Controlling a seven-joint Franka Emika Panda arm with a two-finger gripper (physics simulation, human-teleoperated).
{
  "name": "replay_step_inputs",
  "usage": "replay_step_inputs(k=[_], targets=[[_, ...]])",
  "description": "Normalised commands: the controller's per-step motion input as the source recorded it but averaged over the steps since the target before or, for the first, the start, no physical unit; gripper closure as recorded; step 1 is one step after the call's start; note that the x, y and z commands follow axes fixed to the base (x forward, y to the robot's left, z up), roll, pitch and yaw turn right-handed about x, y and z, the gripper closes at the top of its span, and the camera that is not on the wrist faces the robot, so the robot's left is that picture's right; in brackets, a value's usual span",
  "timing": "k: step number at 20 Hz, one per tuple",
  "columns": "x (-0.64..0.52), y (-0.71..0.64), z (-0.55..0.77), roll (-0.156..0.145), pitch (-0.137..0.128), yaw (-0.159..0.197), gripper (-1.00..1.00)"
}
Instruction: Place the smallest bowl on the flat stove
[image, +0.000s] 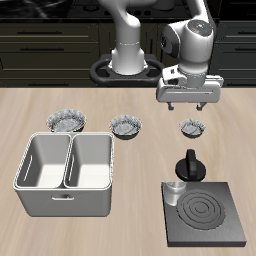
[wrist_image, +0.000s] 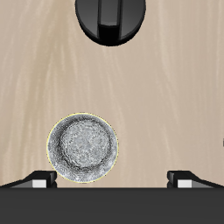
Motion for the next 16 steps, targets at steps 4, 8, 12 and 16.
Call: replay_step_inputs(k=[4,8,12,16], targets=[[-0.08,0.09,-0.40,0.010,0.021,0.002,-1.00],[-0.06,0.02,-0.25,0.005,0.027,-0.013,-1.00],[-0.06,-0.12,-0.28,-0.008,0.028,-0.021,-1.00],[-0.05,-0.06,-0.30,0.007,0.053,-0.012,-1.00]])
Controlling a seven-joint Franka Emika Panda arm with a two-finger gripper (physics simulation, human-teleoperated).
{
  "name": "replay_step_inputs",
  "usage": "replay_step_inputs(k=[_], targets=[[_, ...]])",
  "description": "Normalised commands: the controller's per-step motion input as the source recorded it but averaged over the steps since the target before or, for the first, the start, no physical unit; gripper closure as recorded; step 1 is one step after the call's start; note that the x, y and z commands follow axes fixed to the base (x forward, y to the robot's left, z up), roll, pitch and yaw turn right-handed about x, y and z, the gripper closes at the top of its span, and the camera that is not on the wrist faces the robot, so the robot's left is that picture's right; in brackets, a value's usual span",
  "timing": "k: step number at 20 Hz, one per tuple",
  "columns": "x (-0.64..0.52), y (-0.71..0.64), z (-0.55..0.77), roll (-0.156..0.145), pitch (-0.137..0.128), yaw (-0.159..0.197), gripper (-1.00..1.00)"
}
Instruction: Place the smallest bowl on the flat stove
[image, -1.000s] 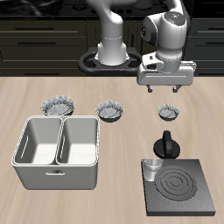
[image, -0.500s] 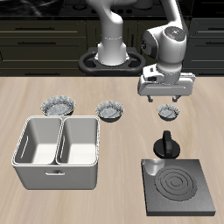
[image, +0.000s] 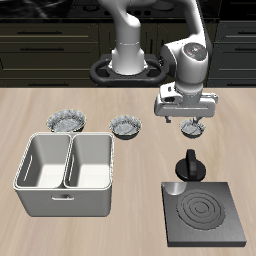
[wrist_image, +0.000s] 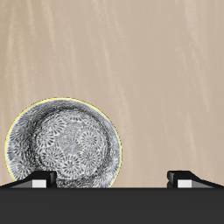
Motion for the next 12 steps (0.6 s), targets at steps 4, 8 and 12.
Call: replay_step_inputs(k=[4,8,12], targets=[[-0.08,0.07,-0.25,0.008,0.028,-0.001,-1.00],[-0.02,0.00,-0.33,0.006,0.065,-0.001,-1.00],[-0.04,0.01,-0.27,0.055,0.057,-0.018,1.00]])
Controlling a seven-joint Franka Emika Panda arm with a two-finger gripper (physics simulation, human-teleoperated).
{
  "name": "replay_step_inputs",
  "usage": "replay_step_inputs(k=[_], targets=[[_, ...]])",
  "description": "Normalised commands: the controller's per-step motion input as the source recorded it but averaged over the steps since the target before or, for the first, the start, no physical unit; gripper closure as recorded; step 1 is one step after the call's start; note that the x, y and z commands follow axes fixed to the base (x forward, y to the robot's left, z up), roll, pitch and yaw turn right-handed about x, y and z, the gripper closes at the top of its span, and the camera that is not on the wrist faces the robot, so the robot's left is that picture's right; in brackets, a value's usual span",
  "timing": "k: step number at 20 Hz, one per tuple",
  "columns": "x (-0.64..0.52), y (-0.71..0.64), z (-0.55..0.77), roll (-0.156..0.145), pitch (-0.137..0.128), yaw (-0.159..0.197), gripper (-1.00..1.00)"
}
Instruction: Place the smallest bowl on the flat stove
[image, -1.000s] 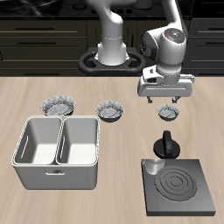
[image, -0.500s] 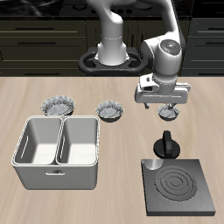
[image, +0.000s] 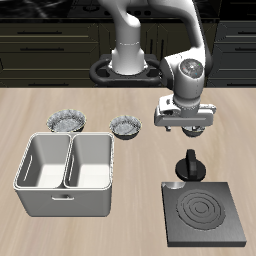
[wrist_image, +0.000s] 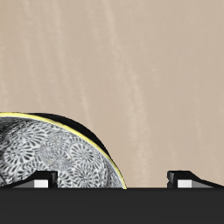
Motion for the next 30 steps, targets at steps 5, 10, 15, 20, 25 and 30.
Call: replay_step_inputs(k=[5,10,15,20,25,30], targets=[[0.01,0.00,-0.03,0.032,0.019,-0.007,1.00],[-0.02,-0.07,0.17,0.042,0.013,-0.058,1.00],[0.01,-0.08,0.22,0.020,-0.032,-0.026,1.00],[0.08,-0.08,0.29,0.002,-0.042,-0.012,1.00],[0.20,-0.16,0.55,-0.006,-0.058,-0.019,1.00],[0.08,-0.10,0.56,0.002,-0.082,-0.012,1.00]])
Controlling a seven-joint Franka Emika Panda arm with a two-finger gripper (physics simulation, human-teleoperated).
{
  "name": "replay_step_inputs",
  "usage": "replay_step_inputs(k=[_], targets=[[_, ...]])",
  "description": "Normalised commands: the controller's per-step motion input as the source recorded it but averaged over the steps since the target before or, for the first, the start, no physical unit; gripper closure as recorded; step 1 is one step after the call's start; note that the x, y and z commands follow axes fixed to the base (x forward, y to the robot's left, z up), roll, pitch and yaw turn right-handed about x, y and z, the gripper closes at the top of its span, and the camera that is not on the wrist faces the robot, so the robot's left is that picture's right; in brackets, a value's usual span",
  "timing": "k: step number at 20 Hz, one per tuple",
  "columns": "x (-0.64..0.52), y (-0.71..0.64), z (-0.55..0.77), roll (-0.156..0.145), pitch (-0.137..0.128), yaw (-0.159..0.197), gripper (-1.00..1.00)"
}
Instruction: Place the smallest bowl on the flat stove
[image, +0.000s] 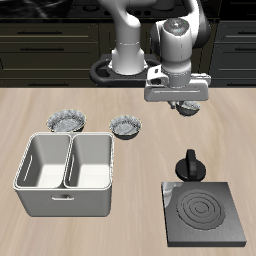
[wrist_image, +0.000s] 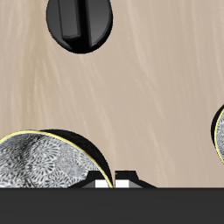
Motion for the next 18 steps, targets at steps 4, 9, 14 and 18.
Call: replay_step_inputs(k=[4,9,14,18], targets=[[0.30,-0.04,0.35,-0.011,-0.030,0.012,1.00],[0.36,-0.09,0.57,-0.015,-0.095,0.006,1.00],[0.56,-0.06,0.34,0.019,0.004,-0.019,1.00],[0.53,0.04,0.20,0.043,-0.040,0.032,1.00]])
